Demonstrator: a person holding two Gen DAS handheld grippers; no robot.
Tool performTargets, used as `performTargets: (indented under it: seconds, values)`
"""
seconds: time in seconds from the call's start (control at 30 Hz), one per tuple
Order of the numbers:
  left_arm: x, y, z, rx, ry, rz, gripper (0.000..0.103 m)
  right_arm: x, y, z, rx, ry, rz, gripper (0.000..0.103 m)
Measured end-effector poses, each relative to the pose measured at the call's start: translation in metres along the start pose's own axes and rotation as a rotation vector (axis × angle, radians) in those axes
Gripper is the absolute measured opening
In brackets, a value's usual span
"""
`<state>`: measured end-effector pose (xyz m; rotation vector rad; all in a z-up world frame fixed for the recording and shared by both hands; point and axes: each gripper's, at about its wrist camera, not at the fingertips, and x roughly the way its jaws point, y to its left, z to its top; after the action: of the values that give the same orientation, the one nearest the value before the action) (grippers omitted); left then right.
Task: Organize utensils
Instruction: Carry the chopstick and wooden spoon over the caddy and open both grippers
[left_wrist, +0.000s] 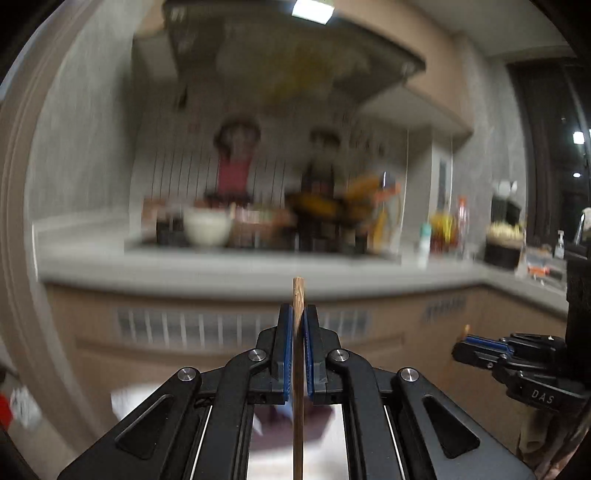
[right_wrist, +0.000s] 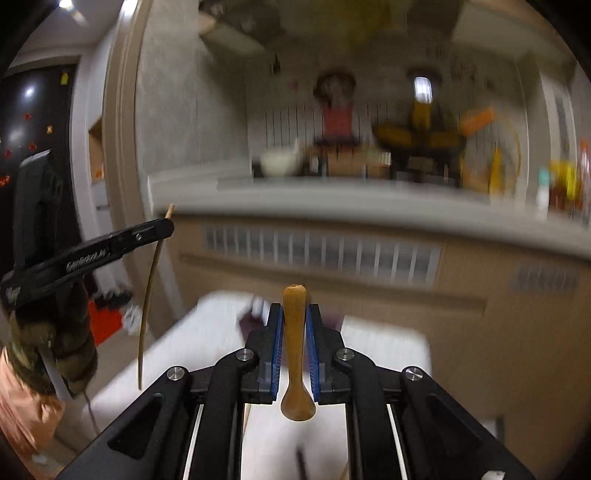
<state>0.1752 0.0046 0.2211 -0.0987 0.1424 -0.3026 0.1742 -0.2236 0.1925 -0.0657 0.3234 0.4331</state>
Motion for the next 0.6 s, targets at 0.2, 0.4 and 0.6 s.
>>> performTargets:
  seconds: [0.2,0.4,0.6]
  values:
    - [0.045,0.021,0.029,-0.007,-0.101,0.015,0.006,0.04,0.001,0.056,-0.021,-0.074,-0.004,0.012]
    - [0.109,0.042,0.014,-0.025,-0.109,0.027,0.006,0.108,-0.007,0.048,-0.036,-0.013,-0.011,0.012]
    - [0.159,0.057,-0.022,-0.05,-0.059,0.026,0.006,0.168,-0.023,0.021,-0.008,0.083,-0.003,0.012]
